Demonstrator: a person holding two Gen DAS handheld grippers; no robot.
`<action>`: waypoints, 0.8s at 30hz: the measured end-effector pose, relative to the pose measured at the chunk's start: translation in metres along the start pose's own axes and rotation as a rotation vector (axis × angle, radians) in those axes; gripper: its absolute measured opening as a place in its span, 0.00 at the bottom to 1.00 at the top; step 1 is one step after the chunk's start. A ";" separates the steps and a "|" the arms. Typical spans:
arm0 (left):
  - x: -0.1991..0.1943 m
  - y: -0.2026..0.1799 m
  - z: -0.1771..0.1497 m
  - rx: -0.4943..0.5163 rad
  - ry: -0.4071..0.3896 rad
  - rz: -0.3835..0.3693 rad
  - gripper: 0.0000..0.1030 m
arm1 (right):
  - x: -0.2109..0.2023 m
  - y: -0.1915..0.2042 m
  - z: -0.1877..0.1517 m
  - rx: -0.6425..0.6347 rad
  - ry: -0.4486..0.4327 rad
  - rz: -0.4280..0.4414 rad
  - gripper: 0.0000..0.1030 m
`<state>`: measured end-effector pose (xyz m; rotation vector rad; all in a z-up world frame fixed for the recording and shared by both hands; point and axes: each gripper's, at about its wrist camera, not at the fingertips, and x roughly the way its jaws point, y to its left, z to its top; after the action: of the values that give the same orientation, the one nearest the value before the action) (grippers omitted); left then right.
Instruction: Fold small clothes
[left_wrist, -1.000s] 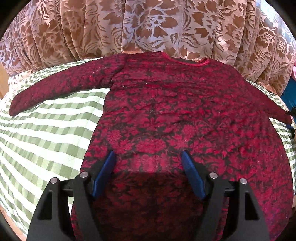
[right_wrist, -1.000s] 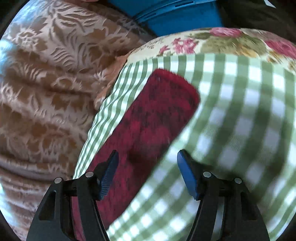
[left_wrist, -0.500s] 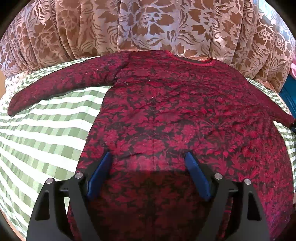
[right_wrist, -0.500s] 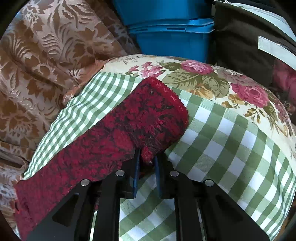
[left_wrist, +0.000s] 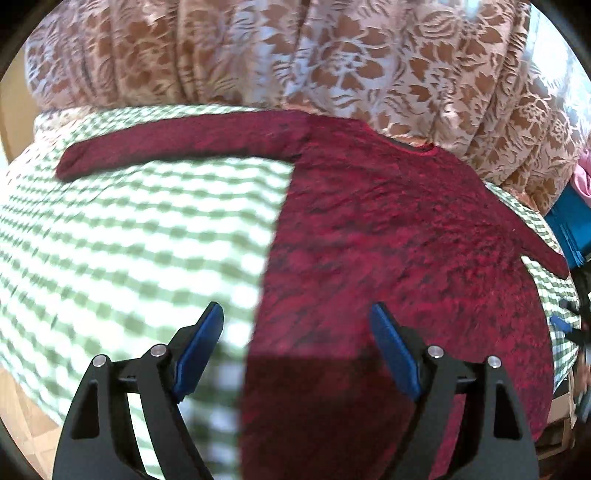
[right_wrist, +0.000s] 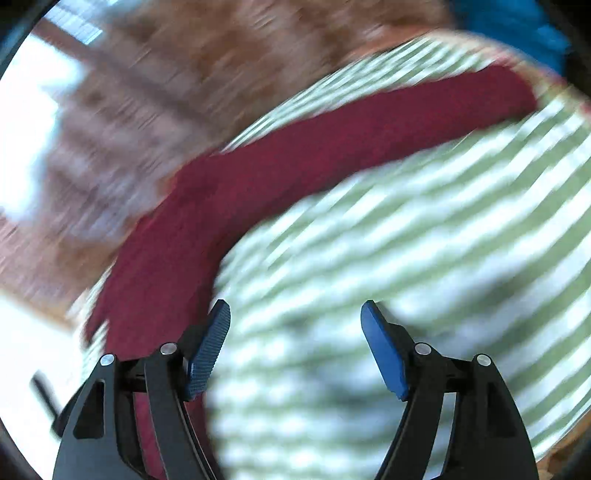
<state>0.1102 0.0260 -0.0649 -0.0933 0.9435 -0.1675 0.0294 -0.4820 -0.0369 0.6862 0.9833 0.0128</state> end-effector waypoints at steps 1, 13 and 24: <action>-0.002 0.006 -0.004 -0.008 0.006 0.006 0.79 | 0.003 0.007 -0.011 -0.009 0.029 0.023 0.68; -0.002 0.030 -0.038 0.025 0.056 0.016 0.72 | 0.004 0.076 -0.104 -0.283 0.213 -0.068 0.16; -0.032 0.015 -0.012 -0.001 -0.050 -0.009 0.73 | -0.012 0.038 -0.045 -0.087 0.066 -0.038 0.62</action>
<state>0.0839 0.0462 -0.0488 -0.1025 0.8933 -0.1720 -0.0012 -0.4326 -0.0235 0.5905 1.0532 0.0447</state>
